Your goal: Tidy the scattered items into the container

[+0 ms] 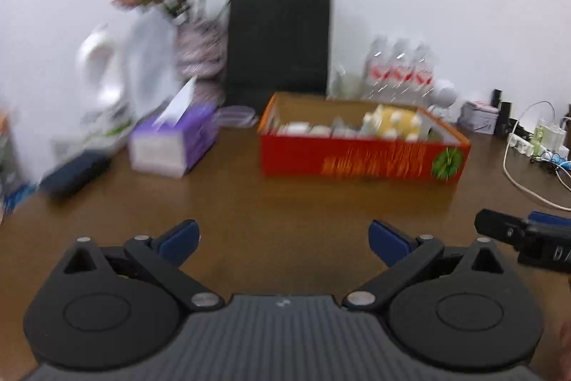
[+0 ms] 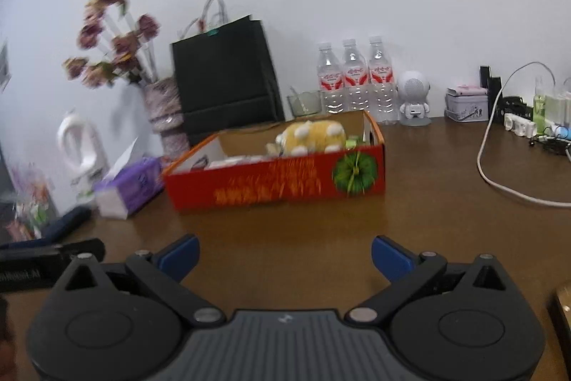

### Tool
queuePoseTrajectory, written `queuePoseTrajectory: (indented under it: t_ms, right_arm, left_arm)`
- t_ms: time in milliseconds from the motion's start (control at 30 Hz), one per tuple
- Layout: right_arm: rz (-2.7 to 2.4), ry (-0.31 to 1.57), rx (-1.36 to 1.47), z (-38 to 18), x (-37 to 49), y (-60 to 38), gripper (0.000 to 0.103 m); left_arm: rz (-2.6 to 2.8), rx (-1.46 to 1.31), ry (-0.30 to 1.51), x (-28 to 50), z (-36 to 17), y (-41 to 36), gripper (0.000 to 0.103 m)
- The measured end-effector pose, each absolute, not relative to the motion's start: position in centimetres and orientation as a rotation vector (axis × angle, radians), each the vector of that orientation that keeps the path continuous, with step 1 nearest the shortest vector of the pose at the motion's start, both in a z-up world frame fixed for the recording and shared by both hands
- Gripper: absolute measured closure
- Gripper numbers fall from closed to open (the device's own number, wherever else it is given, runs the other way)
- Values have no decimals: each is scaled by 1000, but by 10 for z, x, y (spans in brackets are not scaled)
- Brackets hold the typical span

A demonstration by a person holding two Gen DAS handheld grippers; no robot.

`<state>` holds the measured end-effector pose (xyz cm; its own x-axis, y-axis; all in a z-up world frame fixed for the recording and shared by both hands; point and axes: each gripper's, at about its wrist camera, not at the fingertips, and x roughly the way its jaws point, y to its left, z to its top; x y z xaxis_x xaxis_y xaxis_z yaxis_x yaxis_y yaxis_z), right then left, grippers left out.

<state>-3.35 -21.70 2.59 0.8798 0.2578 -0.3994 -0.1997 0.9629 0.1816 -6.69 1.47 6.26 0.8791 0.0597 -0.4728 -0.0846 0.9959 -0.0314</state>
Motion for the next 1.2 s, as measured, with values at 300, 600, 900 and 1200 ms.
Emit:
queuePoseTrajectory:
  t_ms: [300,600,900,1200]
  right_arm:
    - [225,554,37,7,-51,-208,0]
    - [184,669,20,-9,-15,-198,0]
    - [128,702,-35,-12,18,-181,0]
    - [96,703,-24,-12,40,-184,0]
  left_arm:
    - [34,-28,566,-79,36,6,0]
    - [11,-31,685,-21,14,20,0]
    - [2,12,700,16,9,13,0]
    - [-21,27,701,27,7,6,0]
